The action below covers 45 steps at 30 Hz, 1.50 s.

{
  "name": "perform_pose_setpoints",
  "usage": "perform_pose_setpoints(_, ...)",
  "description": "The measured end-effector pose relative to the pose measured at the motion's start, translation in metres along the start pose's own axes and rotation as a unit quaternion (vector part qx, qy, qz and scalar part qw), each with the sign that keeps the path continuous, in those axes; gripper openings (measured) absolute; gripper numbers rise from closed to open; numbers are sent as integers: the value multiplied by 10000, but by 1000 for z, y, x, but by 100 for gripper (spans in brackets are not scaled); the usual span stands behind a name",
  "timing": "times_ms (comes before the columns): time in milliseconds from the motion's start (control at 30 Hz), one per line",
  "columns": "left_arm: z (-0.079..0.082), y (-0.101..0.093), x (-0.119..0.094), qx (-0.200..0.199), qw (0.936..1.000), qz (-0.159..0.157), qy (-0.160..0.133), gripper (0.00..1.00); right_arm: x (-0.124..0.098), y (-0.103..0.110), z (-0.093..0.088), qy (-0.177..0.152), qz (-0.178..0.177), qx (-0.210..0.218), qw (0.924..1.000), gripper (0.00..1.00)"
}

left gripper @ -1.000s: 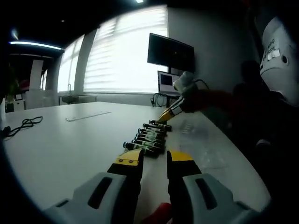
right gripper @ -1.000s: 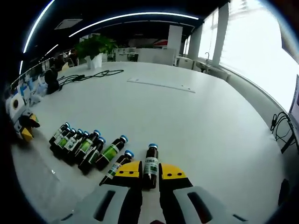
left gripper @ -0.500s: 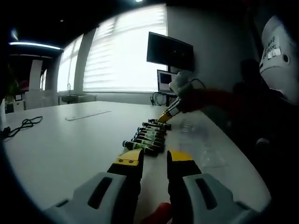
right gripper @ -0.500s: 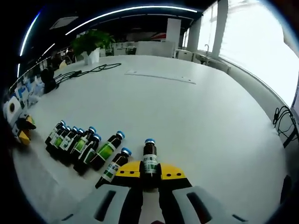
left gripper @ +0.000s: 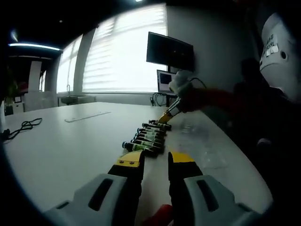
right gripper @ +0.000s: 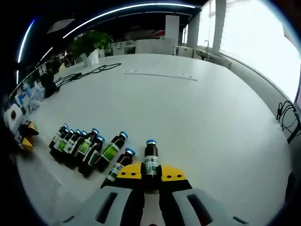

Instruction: Grip medicine bottles put into box

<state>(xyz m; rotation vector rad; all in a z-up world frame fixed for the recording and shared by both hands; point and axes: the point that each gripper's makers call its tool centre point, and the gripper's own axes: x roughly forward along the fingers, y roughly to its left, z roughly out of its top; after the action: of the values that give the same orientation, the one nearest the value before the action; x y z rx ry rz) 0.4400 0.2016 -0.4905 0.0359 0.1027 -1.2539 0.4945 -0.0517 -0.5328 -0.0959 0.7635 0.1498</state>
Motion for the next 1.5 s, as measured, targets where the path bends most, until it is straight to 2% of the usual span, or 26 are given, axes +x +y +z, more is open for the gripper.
perform_pose_setpoints(233,0,-1,0,11,10000,-5,2,14,-3,0,0,-34,-53,-85,9999,7)
perform_pose_setpoints(767,0,-3,1,60,10000,-26,13,14,-10,-6,2,-169,-133,15,9998,6)
perform_pose_setpoints(1500,1,-4,0,103,9999,-35,12,14,-43,-7,12,-549,-404,0,9977,7)
